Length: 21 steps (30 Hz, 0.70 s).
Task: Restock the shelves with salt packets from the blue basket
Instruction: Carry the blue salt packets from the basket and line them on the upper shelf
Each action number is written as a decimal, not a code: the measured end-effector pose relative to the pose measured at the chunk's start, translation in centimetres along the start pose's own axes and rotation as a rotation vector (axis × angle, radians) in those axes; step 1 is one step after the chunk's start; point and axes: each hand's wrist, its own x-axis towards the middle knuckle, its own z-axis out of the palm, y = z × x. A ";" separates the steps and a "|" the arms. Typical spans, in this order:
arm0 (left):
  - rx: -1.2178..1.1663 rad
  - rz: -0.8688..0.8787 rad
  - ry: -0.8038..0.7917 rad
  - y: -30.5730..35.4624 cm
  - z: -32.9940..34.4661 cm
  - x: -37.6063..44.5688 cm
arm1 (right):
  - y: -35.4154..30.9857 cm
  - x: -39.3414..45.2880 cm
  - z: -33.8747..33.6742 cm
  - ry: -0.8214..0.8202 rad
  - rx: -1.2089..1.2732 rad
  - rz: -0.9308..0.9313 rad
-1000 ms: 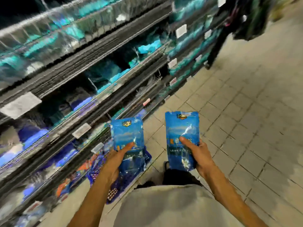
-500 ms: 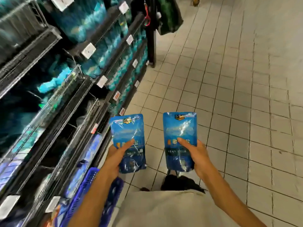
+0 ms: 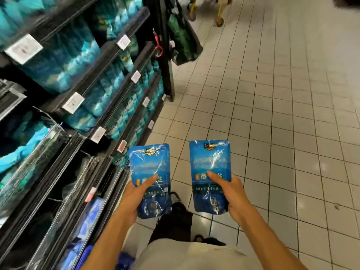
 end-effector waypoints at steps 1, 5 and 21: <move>0.005 0.002 0.013 0.9 0.3 1.4 | -0.8 1.3 0.3 0.000 -0.005 -0.001; 0.014 0.019 0.015 4.5 1.6 8.0 | -4.1 7.1 1.9 0.004 -0.033 -0.006; -0.010 0.006 0.038 20.3 8.5 27.6 | -20.4 28.1 7.0 -0.039 -0.041 -0.038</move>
